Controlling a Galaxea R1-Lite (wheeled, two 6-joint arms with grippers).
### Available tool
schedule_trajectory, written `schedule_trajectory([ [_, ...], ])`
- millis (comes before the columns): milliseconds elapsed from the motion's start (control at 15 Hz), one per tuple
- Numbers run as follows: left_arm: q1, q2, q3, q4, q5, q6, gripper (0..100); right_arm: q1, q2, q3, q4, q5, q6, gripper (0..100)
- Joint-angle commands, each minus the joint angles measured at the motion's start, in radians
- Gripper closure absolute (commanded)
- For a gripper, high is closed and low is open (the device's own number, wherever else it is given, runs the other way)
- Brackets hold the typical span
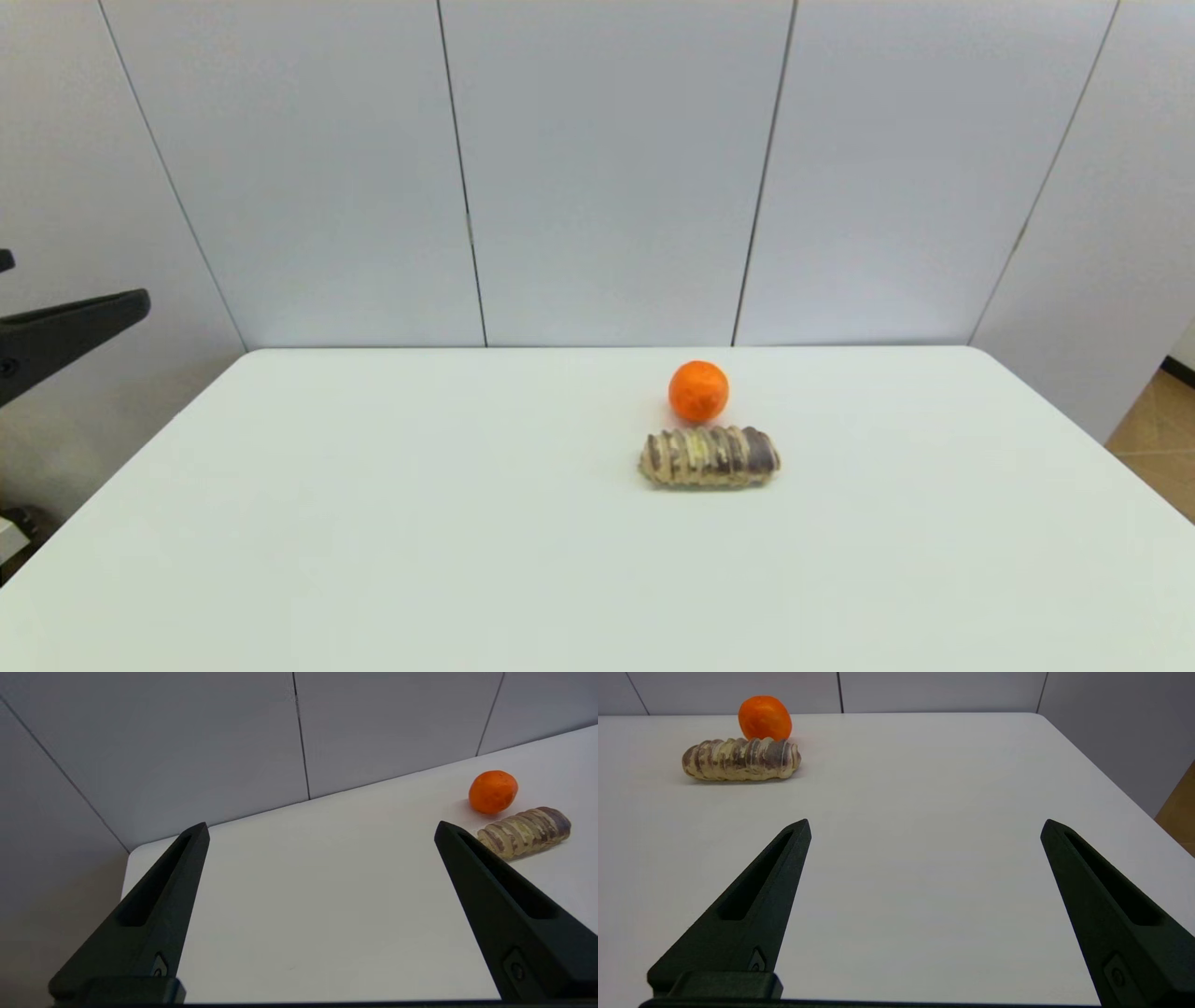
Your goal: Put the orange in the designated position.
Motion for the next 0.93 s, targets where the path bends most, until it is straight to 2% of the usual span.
schedule_trajectory([
  [67,0.026,-0.096,0.084,-0.002,-0.013,0.047,0,0.0,0.001,0.0,0.0,0.0,0.0,0],
  [333,0.038,-0.188,0.164,-0.014,-0.013,0.058,0,0.0,0.001,0.0,0.0,0.0,0.0,0],
  [533,0.086,-0.282,0.247,-0.07,-0.014,0.062,0,0.0,0.001,0.0,0.0,0.0,0.0,0],
  [933,0.083,-0.443,0.356,-0.093,-0.016,0.064,0,0.0,0.001,0.0,0.0,0.0,0.0,0],
])
